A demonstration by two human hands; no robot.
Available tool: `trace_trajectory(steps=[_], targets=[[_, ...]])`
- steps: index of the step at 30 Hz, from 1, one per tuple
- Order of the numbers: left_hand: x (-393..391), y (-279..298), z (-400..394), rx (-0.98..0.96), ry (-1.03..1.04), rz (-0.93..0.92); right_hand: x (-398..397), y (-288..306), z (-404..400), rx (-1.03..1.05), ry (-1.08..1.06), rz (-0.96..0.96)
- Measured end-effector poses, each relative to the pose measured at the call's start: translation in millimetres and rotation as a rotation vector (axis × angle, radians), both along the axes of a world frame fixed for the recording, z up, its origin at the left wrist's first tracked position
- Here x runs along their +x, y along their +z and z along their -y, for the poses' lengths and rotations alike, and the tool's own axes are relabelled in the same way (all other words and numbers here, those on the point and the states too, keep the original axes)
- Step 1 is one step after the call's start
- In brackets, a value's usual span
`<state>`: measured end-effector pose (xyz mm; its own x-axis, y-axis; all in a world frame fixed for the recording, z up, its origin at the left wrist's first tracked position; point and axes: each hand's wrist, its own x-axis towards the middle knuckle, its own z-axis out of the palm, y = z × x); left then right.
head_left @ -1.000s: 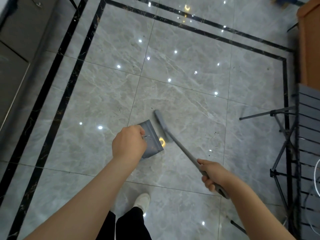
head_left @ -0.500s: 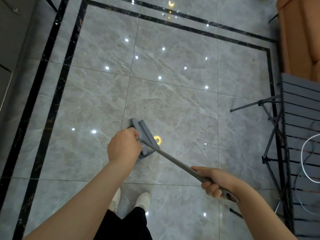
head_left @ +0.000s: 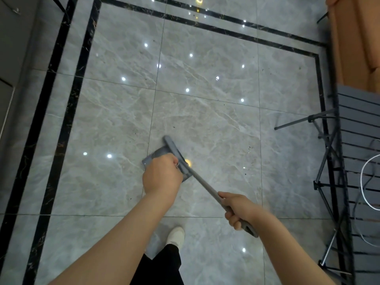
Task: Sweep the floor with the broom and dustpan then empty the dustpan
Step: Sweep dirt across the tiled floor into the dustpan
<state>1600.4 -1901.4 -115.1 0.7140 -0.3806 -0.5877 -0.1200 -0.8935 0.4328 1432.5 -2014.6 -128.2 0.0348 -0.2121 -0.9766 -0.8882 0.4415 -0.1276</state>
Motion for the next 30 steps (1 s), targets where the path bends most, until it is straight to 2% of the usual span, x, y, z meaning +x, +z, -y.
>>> trace_trajectory(steps=[2,5,8,11,19,30], targets=[[1,0,-1,-0.013,-0.004,0.0,-2,7,-2,0.055,-0.021,0.019],[1,-1,-2,-0.024,-0.004,-0.015,-15,19,3,0.144,-0.185,0.036],[1,1,-1,-0.034,-0.008,-0.033,-32,27,4,0.153,-0.239,0.025],[0,1,-1,-0.035,-0.026,-0.049,-44,31,5,0.117,-0.268,0.023],[-43,7,13,-0.061,-0.264,-0.072,-103,44,26,-0.07,-0.368,0.003],[-129,8,82,-0.088,-0.353,-0.056,-227,26,81,-0.222,-0.591,-0.076]])
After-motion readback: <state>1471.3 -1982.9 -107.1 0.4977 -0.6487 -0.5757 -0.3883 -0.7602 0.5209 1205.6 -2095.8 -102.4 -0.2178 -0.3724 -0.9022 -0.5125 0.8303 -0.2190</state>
